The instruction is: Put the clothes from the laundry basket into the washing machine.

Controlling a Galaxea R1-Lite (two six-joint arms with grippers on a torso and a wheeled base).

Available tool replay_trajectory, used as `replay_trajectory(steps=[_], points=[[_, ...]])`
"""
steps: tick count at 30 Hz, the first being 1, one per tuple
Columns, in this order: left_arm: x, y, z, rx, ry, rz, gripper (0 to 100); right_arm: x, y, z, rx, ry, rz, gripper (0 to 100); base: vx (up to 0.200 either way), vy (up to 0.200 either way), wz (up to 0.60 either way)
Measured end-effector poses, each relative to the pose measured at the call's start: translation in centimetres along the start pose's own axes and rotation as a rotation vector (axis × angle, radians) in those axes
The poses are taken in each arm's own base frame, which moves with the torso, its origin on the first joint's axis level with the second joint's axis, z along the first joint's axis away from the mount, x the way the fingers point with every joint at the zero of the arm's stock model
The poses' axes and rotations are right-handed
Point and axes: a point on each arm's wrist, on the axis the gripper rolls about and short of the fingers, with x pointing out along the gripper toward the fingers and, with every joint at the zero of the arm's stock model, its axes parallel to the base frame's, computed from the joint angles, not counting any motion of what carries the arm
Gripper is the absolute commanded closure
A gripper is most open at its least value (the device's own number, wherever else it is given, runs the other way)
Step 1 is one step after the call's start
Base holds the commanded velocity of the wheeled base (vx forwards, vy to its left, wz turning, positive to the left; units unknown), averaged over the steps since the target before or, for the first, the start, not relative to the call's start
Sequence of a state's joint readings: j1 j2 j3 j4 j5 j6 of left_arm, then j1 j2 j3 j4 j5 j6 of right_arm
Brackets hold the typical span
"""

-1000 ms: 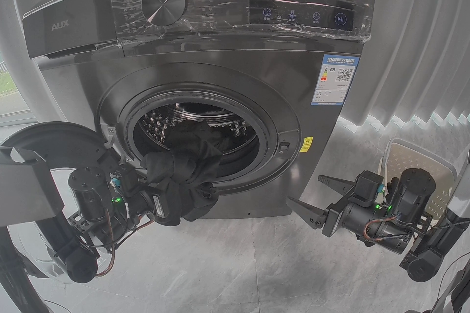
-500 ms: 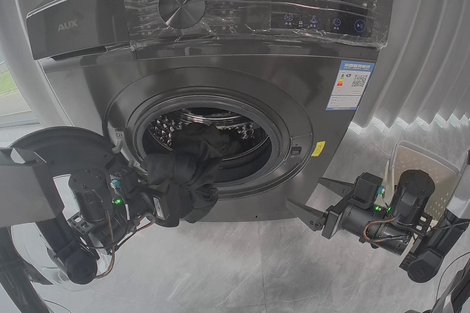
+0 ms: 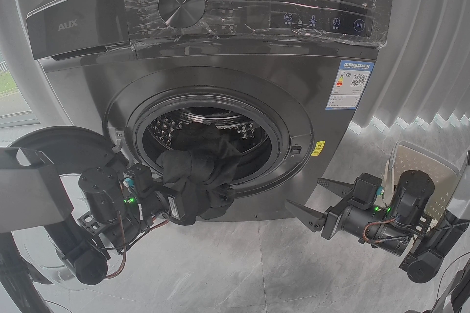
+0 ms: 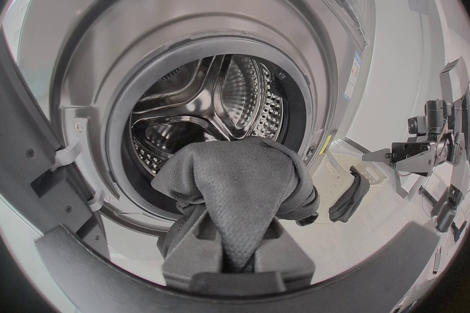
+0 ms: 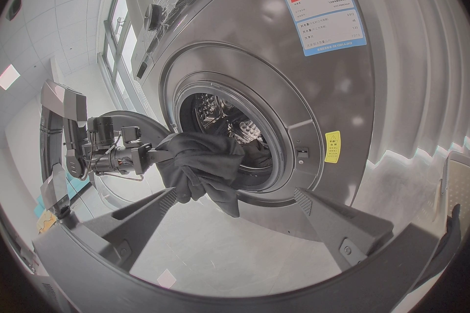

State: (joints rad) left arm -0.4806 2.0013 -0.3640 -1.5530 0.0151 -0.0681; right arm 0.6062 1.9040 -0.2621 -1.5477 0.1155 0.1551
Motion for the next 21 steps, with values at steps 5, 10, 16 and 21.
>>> replay_trajectory(steps=[5,10,16,21], points=[[1.2,-0.4,-0.2,-0.044,-0.009,-0.007,100,0.0,0.0,0.0,0.001,0.0,0.001,0,0.0,0.0,0.0],[3.1,-0.7,-0.4,-0.093,-0.039,0.012,100,0.0,0.0,0.0,0.0,0.0,0.002,0,0.0,0.0,0.0],[6.5,-0.8,-0.1,-0.126,-0.117,0.035,100,0.0,0.0,0.0,0.0,-0.001,0.002,0,0.0,0.0,0.0],[9.1,-0.8,-0.1,-0.142,-0.174,0.038,100,0.0,0.0,0.0,0.0,-0.001,0.002,0,0.0,0.0,0.0]])
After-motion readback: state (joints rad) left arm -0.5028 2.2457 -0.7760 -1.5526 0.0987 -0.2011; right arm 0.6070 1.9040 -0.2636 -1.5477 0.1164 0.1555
